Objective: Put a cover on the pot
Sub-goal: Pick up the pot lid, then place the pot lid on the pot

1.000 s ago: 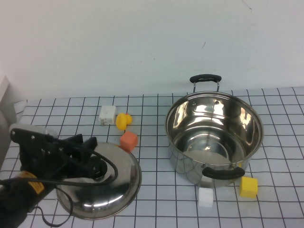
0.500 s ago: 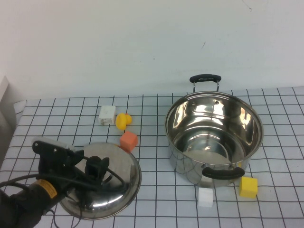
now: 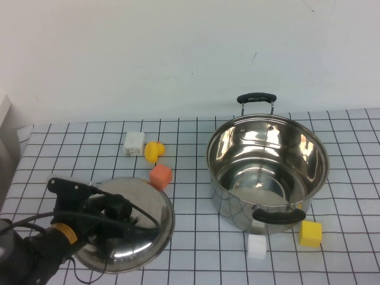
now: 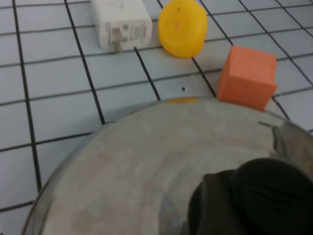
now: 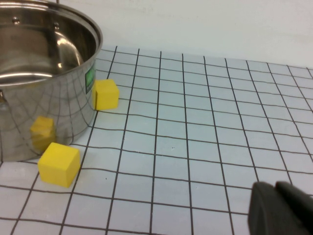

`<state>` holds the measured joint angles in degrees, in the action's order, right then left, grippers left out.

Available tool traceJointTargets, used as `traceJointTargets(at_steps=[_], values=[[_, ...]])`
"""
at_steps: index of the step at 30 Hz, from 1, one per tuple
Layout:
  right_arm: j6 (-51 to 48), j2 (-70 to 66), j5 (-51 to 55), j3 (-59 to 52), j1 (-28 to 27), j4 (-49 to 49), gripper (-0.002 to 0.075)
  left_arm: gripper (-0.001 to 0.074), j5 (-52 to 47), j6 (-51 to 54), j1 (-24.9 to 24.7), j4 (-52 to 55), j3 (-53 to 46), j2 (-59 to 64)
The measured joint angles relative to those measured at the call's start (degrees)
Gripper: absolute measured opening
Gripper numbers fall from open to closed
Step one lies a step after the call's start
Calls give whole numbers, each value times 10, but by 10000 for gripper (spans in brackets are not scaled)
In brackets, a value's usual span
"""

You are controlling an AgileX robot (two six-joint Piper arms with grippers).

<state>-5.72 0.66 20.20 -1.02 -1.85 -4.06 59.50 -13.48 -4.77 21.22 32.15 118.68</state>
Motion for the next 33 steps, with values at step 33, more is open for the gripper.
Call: traceJointTargets(at_steps=[33], values=[[0,0,0,0,0,0,9,337,-263,-307,-138,214,141,-348]])
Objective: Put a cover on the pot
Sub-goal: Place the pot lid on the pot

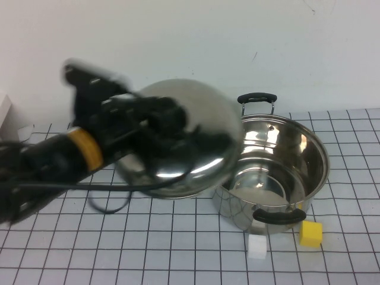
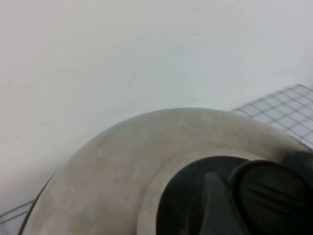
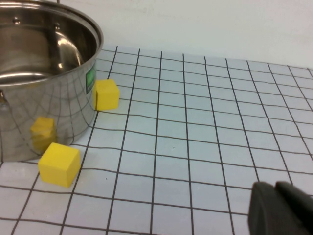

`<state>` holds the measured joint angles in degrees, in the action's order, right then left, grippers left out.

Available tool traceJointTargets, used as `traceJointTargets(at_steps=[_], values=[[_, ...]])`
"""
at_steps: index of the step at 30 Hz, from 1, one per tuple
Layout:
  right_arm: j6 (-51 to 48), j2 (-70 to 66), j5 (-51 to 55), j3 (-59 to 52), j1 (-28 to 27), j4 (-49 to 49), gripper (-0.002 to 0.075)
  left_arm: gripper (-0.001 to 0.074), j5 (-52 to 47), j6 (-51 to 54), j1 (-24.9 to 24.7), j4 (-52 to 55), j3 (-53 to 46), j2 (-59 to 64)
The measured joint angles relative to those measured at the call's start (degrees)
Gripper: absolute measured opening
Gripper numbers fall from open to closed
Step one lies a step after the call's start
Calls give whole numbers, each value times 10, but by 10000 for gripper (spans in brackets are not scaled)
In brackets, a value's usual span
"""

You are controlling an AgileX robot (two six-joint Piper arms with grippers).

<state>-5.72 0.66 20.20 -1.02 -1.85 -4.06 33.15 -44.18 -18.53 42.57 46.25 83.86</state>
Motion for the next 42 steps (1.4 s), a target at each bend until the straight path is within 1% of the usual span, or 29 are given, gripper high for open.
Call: traceJointTargets(at_steps=[3,5,8,13,16,20,30,42], values=[[0,0,0,0,0,0,9,337,-39,-26,-52,31,58,25],[0,0,0,0,0,0,9,337,-50,-38,-77,38,97,53],[0,0,0,0,0,0,9,337,-58,-45,-107,41,154,99],[0,0,0,0,0,0,9,337,-79,-52,-137,42,240,178],[0,0,0,0,0,0,9,337,-91,-55,-143,43,283,218],[0,0,0,0,0,0,9,337,-96,-58,-148,43,312,258],[0,0,0,0,0,0,9,337,-82,-61,-148,44,330,336],[0,0,0,0,0,0,9,337,-57,-70,-148,44,338,350]])
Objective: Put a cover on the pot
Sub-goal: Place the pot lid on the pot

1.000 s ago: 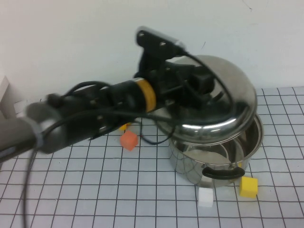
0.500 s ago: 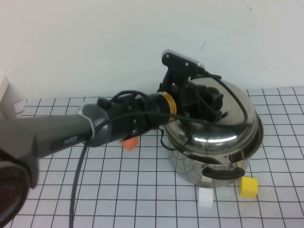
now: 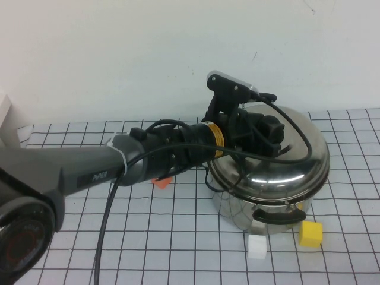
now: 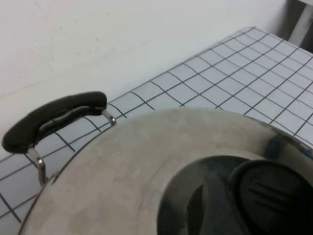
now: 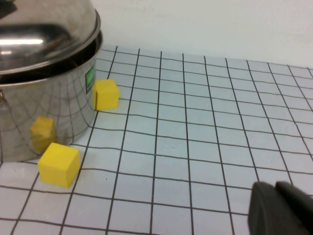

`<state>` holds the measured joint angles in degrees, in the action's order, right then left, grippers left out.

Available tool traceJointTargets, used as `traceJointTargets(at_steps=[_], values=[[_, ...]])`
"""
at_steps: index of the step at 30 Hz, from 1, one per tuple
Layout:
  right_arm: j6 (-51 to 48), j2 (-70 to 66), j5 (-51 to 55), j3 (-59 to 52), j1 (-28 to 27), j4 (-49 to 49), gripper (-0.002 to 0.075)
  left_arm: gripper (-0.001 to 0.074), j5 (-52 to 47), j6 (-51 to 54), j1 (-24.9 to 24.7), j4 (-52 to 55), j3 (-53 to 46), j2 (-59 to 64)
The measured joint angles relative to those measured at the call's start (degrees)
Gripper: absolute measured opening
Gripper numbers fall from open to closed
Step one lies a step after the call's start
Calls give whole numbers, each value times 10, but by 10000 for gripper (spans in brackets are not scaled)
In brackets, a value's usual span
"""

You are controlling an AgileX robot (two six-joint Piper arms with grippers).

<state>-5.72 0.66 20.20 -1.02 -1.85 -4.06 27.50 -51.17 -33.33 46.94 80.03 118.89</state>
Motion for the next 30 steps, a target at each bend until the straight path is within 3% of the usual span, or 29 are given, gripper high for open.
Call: traceJointTargets(at_steps=[30], values=[[0,0,0,0,0,0,9,337,-7,31,-6,9,1,11]])
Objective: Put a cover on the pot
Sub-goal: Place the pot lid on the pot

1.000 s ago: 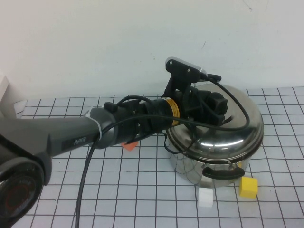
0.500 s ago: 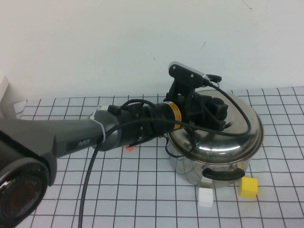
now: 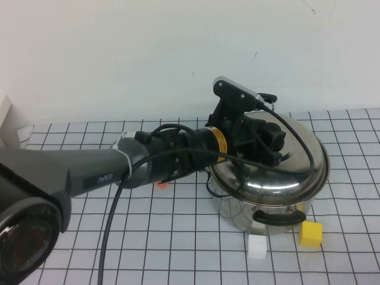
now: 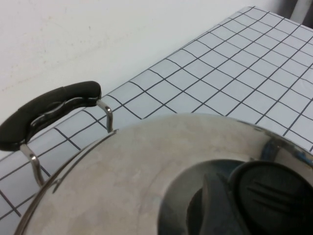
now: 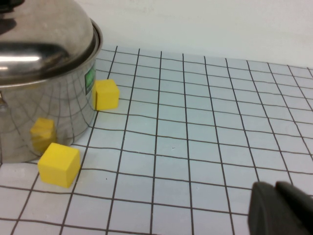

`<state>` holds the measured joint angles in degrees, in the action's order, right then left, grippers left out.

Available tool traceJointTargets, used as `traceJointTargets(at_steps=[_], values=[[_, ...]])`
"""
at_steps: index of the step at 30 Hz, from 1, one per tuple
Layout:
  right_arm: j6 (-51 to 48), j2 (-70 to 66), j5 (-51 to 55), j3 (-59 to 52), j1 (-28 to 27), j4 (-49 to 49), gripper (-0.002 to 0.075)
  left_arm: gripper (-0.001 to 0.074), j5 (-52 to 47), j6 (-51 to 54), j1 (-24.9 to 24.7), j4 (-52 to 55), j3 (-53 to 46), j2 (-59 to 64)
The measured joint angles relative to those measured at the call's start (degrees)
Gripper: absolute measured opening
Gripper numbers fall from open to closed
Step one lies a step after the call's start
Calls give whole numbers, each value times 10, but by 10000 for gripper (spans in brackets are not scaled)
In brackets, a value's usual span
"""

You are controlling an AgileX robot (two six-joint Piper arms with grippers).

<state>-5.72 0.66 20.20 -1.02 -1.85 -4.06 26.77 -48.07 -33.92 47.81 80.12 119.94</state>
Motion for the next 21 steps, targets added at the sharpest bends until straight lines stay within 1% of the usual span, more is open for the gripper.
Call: traceJointTargets(at_steps=[4,9,11,21], values=[[0,0,0,0,0,0,9,344,0,1,0,1,0,0],[0,0,0,0,0,0,9,406,5,25,0,4,0,0],[0,0,0,0,0,0,9,417,12,40,0,4,0,0],[0,0,0,0,0,0,9,426,41,108,0,-50,0,-2]])
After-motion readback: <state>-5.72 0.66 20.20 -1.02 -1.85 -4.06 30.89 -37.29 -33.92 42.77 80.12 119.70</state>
